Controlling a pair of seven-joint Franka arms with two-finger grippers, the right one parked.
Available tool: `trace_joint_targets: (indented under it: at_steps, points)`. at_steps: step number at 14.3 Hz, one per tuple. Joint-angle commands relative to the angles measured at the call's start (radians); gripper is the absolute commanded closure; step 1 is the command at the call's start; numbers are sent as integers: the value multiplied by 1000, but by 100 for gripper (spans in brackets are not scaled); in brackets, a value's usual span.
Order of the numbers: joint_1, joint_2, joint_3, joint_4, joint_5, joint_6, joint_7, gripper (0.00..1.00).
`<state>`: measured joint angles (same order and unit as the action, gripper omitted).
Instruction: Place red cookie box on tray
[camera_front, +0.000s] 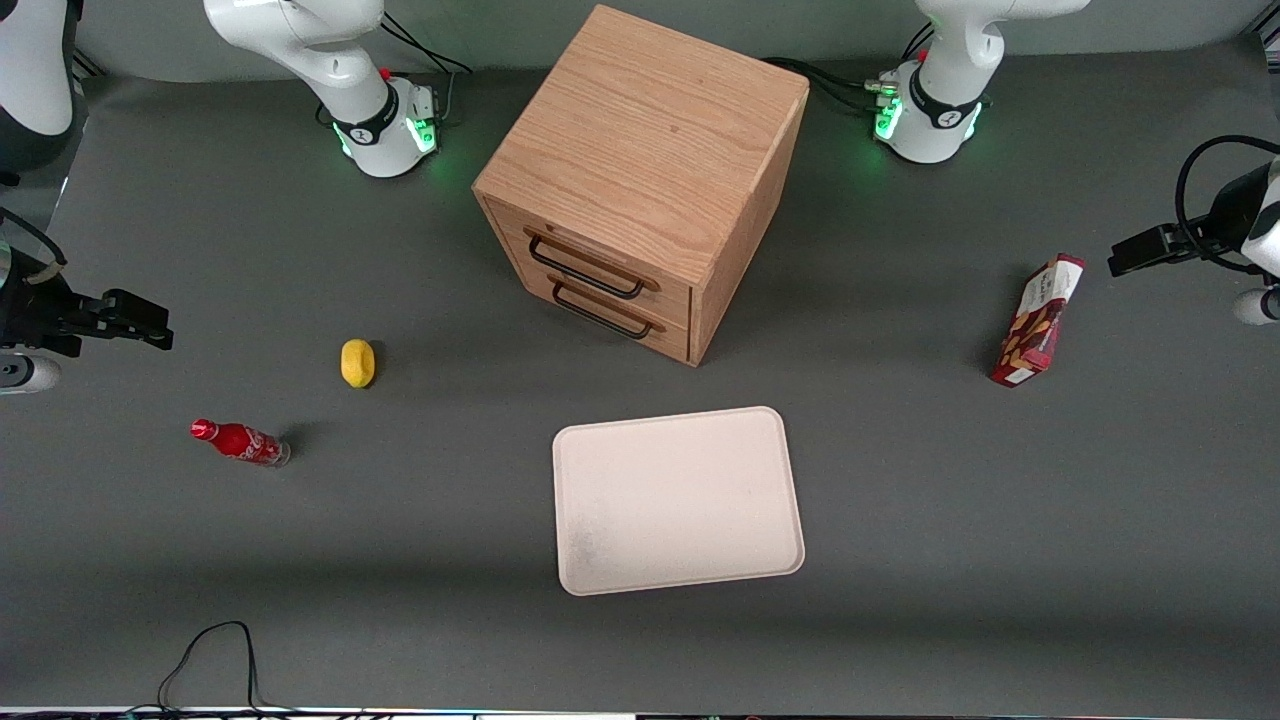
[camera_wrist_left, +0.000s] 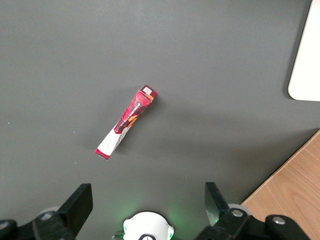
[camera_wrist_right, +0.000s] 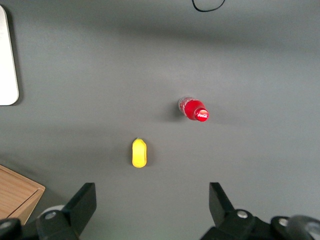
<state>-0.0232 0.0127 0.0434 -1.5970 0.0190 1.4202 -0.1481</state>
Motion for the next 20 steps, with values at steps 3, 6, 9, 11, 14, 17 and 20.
trace_joint_targets:
  at_steps: [3,6,9,11,14,17,20]
  points:
    - [-18,-10,0,23,6,-40,-19,0]
    - [-14,-5,-19,26,6,-64,-21,0]
    - [-15,10,-17,46,7,-67,-2,0]
    - [-14,12,-19,66,7,-70,-5,0]
    - [-15,12,-22,66,35,-106,19,0]
    - [-3,-3,-19,37,50,-119,139,0]
    - [25,-14,9,26,105,-119,358,0]
